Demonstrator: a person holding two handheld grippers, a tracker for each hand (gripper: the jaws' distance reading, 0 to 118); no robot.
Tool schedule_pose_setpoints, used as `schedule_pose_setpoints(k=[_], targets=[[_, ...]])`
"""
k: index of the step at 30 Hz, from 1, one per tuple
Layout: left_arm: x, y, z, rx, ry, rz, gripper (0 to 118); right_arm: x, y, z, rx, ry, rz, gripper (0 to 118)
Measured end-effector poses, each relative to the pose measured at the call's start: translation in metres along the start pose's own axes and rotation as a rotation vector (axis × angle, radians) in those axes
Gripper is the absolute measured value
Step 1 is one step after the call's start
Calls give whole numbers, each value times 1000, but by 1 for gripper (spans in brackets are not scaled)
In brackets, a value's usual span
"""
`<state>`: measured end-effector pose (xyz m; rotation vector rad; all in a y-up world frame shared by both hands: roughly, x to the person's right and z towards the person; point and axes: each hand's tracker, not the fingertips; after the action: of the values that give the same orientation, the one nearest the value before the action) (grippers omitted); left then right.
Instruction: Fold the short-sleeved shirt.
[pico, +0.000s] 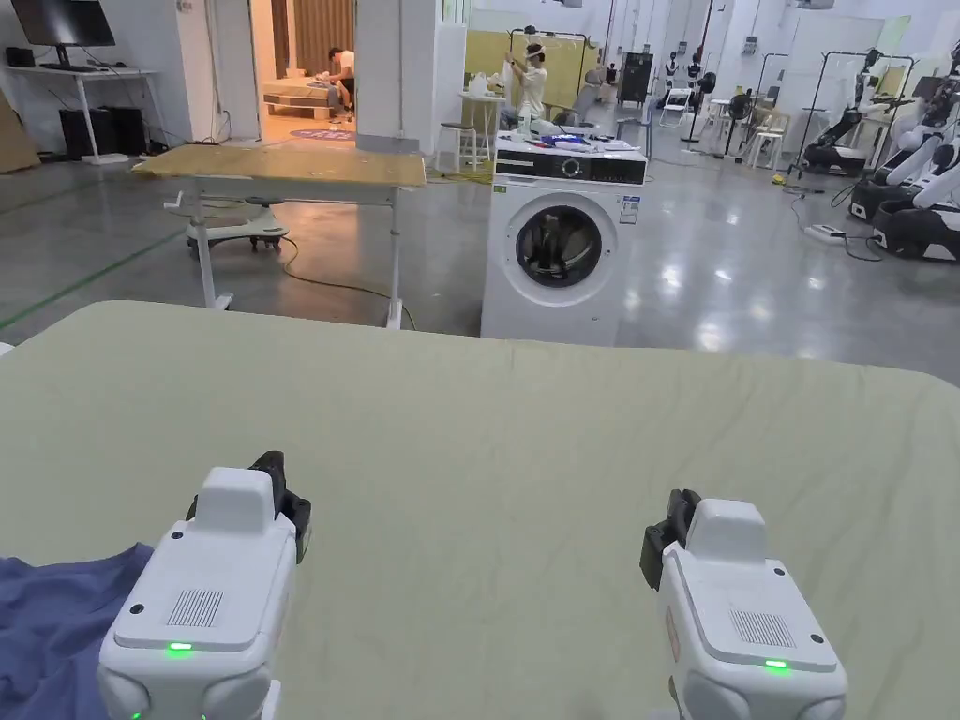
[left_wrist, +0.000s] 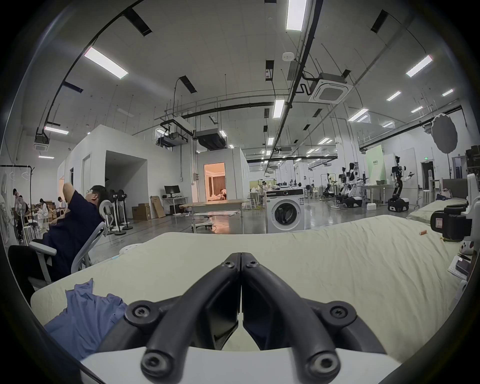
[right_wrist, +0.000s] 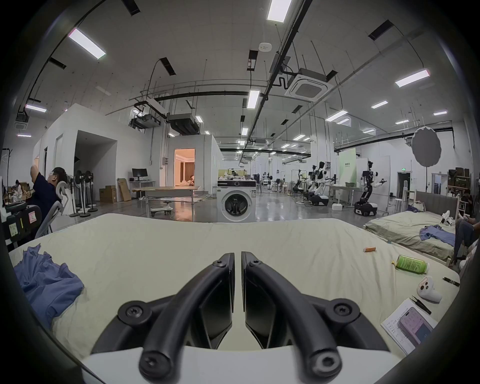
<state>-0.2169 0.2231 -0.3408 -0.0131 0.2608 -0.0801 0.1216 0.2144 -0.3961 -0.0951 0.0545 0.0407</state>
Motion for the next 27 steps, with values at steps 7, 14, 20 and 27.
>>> schedule_pose_setpoints(k=[7, 14, 20, 27], targets=[[-4, 2, 4, 3, 15, 26, 0, 0, 1, 0, 2, 3, 8, 4], [-7, 4, 5, 1, 9, 39, 0, -1, 2, 0, -3, 3, 3, 5], [-8, 3, 4, -23, -4, 18, 0, -3, -1, -3, -35, 9, 64, 4], [-31, 2, -2, -56, -10, 292, 0, 10, 8, -2, -43, 28, -117, 5]])
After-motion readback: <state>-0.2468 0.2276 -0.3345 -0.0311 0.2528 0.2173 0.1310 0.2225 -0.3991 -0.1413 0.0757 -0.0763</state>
